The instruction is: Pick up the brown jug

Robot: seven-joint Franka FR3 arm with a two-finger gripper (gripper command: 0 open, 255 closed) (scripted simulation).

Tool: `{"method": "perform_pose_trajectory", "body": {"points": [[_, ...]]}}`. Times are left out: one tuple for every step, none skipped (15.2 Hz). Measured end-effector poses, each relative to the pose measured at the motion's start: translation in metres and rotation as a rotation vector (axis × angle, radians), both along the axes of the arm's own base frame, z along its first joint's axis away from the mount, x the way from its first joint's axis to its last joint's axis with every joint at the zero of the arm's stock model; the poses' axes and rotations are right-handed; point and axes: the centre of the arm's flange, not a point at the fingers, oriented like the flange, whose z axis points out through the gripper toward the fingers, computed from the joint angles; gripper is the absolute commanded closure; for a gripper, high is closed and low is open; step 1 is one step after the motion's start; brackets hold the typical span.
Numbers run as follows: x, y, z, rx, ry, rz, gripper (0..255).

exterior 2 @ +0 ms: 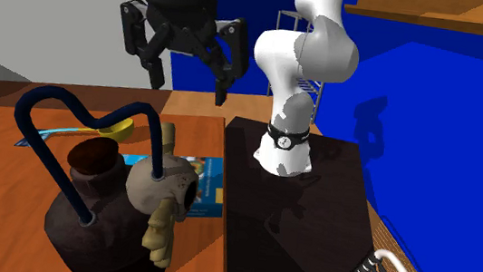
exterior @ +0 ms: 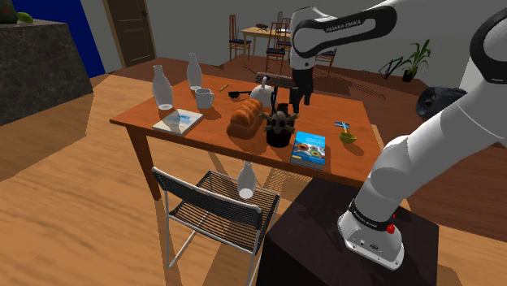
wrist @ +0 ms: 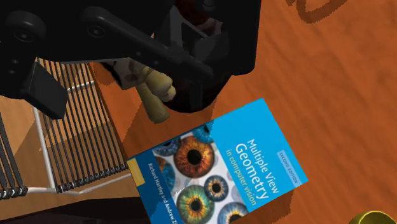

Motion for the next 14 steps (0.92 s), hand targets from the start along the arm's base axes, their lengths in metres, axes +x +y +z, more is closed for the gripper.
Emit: {"method": "perform_pose_trajectory", "body": {"points": [[0.009, -0.005, -0.004, -0.012, 0.003, 0.011, 0], [0.014, -0.010, -0.008, -0.019, 0.004, 0.019, 0], [0.016, -0.012, -0.013, -0.023, 0.005, 0.022, 0], [0.017, -0.013, -0.018, -0.025, 0.006, 0.024, 0], [0.019, -0.014, -0.023, -0.026, 0.006, 0.025, 0], [0.019, -0.015, -0.028, -0.026, 0.006, 0.026, 0], [0.020, -0.015, -0.033, -0.027, 0.006, 0.026, 0], [0.019, -0.014, -0.038, -0.027, 0.006, 0.026, 0], [0.019, -0.013, -0.045, -0.027, 0.006, 0.026, 0], [0.019, -0.014, -0.049, -0.027, 0.006, 0.027, 0], [0.019, -0.014, -0.051, -0.027, 0.006, 0.026, 255], [0.019, -0.015, -0.051, -0.027, 0.006, 0.026, 255], [0.019, -0.015, -0.052, -0.027, 0.006, 0.026, 255], [0.019, -0.015, -0.052, -0.027, 0.005, 0.026, 255]]}}
